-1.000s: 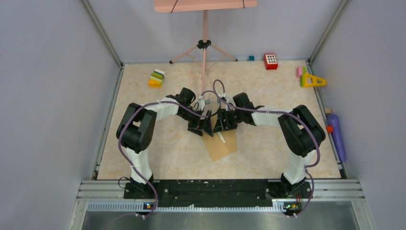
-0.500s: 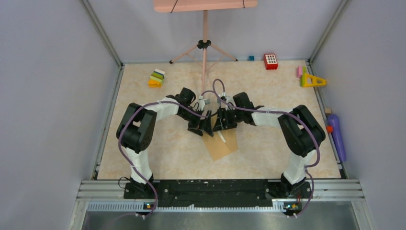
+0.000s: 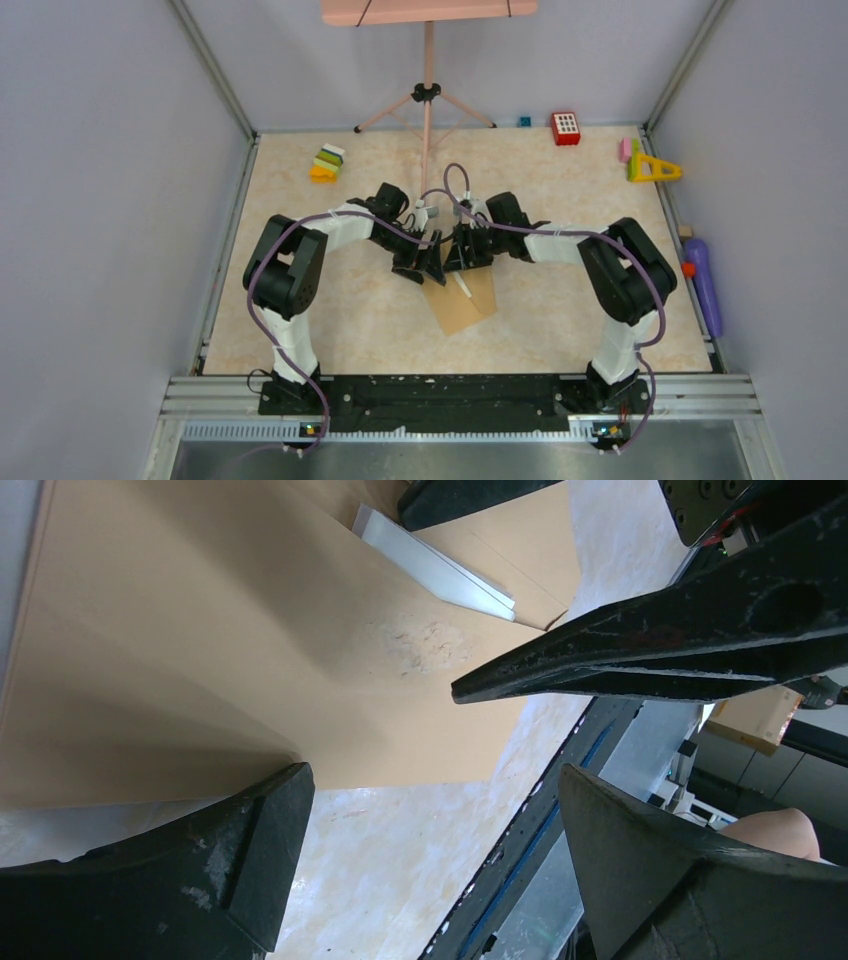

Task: Place the letter into the envelope and seal it
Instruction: Place the letter in the envelope, then open the solid glue cap from the solid glue.

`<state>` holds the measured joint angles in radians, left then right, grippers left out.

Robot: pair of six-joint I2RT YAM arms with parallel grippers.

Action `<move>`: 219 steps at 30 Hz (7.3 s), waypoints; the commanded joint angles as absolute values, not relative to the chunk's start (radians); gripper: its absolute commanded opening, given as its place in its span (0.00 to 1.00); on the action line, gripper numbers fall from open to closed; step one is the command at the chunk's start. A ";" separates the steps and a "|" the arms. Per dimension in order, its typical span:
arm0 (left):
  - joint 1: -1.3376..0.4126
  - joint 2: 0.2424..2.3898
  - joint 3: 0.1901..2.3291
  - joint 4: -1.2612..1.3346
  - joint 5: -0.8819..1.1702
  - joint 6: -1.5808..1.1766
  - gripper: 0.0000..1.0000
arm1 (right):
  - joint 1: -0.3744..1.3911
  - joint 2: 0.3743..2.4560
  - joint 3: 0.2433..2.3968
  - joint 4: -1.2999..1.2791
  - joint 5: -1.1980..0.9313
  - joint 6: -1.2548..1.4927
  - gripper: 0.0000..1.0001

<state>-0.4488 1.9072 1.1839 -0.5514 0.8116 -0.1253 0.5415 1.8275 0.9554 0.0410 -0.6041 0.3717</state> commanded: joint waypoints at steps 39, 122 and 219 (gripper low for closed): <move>-0.440 1.697 1.318 -0.717 0.791 0.157 0.98 | 0.306 1.448 0.910 -0.157 -0.623 0.040 0.60; -0.048 1.352 0.964 -0.424 0.702 0.206 0.99 | 0.617 2.196 1.872 -0.595 0.136 0.064 0.55; -0.492 1.492 1.242 -0.054 1.142 -0.099 0.55 | 0.337 1.236 0.818 0.549 -0.983 0.620 0.00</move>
